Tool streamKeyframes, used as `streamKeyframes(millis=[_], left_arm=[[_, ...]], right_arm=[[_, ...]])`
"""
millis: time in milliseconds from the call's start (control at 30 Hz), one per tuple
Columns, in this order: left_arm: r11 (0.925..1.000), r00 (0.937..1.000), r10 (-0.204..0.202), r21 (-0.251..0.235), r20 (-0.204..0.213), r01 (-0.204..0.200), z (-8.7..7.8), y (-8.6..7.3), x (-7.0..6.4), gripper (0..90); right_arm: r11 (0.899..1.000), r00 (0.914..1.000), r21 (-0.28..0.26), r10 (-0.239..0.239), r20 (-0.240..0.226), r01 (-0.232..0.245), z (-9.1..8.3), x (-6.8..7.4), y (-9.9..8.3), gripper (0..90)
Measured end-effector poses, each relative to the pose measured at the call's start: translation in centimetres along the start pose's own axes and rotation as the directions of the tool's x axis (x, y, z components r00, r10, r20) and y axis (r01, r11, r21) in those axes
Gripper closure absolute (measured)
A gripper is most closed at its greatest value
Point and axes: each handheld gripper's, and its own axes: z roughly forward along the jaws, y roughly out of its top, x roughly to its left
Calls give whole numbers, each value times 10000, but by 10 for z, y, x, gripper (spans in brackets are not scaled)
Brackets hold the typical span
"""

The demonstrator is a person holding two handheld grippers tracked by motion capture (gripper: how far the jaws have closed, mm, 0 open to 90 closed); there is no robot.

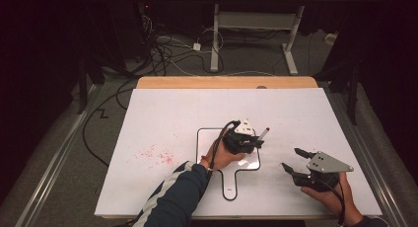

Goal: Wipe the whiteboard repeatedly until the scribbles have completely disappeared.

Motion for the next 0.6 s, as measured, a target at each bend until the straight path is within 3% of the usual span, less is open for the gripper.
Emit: streamKeyframes(millis=[133,233,400,467,567,600], left_arm=[[9993,9993,361,99,132,-362,0,-2,-16,786],[9977,9977,637,236,-232,-631,0,0,-14,786],[10000,9975,-96,-33,-699,94,-4,-3,9,786],[9994,9979,-336,-119,-553,330,-5,-4,12,786],[9995,9993,-304,-75,-215,303,-3,-3,5,786],[9999,9999,-105,14,-22,105,-1,-1,1,786]], right_arm=[[10000,10000,48,16,43,-16,-1,-1,-1,367],[10000,10000,53,17,85,-17,-2,-2,-2,367],[10000,10000,7,-65,53,65,-2,1,0,367],[9999,10000,57,-84,18,84,-1,1,0,367],[9999,10000,92,-53,7,53,0,0,-1,367],[9999,10000,103,-11,23,11,0,-1,-2,367]])
